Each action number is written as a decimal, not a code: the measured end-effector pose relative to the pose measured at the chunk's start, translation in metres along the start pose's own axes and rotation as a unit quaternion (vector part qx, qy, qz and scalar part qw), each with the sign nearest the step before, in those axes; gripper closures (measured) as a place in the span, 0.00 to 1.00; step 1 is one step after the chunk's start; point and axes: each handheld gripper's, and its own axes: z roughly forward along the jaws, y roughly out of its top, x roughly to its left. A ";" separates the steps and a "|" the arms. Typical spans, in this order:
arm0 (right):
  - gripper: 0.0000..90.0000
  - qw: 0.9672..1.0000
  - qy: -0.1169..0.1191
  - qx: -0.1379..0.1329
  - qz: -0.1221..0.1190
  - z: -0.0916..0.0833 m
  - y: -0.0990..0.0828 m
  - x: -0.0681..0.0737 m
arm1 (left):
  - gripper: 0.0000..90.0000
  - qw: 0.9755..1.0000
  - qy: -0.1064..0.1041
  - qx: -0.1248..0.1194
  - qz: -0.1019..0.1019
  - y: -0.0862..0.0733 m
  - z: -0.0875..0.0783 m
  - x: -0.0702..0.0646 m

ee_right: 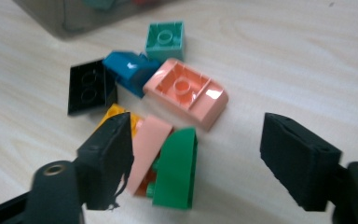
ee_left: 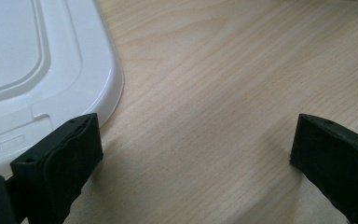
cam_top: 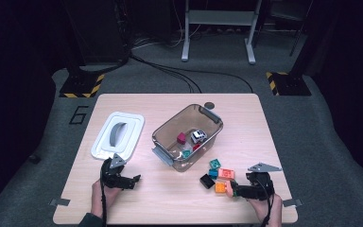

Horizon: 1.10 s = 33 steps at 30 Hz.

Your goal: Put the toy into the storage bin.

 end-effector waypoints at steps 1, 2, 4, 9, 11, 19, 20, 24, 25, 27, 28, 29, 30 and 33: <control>0.35 1.000 0.002 0.000 -0.002 0.000 -0.004 0.000 | 0.02 1.000 0.000 0.000 0.000 0.000 0.000 0.000; 0.37 1.000 0.000 0.001 0.000 -0.001 -0.007 0.001 | 0.02 1.000 0.000 0.000 0.000 0.000 0.000 0.000; 0.43 1.000 0.005 -0.002 0.001 -0.004 -0.015 0.001 | 0.02 1.000 0.000 0.000 0.000 0.000 0.000 0.000; 0.55 1.000 0.009 0.005 -0.002 -0.004 -0.024 0.000 | 0.02 1.000 0.000 0.000 0.000 0.000 0.000 0.000; 0.61 1.000 0.012 0.007 -0.005 -0.002 -0.025 0.000 | 0.02 1.000 0.000 0.000 0.000 0.000 0.000 0.000; 0.68 1.000 -0.024 0.015 0.007 0.002 -0.020 -0.012 | 0.02 1.000 0.000 0.000 0.000 0.000 0.000 0.000; 0.66 1.000 -0.026 0.010 0.008 0.002 -0.019 -0.013 | 0.02 1.000 0.000 0.000 0.000 0.000 0.000 0.000; 0.59 1.000 -0.008 -0.002 -0.007 0.003 -0.013 -0.012 | 0.02 1.000 0.000 0.000 0.000 0.000 0.000 0.000; 0.59 1.000 -0.009 0.005 -0.008 0.006 -0.012 -0.011 | 0.02 1.000 0.000 0.000 0.000 0.000 0.000 0.000; 0.60 1.000 -0.006 0.018 -0.015 0.013 -0.012 -0.011 | 0.02 1.000 0.000 0.000 0.000 0.000 0.000 0.000; 0.62 1.000 -0.008 0.021 -0.020 0.016 -0.013 -0.012 | 0.02 1.000 0.000 0.000 0.000 0.000 0.000 0.000; 0.63 1.000 -0.003 0.020 -0.020 0.018 -0.013 -0.013 | 0.02 1.000 0.000 0.000 0.000 0.000 0.000 0.000; 0.66 0.999 0.002 0.020 -0.025 0.021 -0.015 -0.015 | 0.02 1.000 0.000 0.000 0.000 0.000 0.000 0.000; 0.73 1.000 -0.002 0.014 -0.023 0.021 -0.019 -0.017 | 0.02 1.000 0.000 0.000 0.000 0.000 0.000 0.000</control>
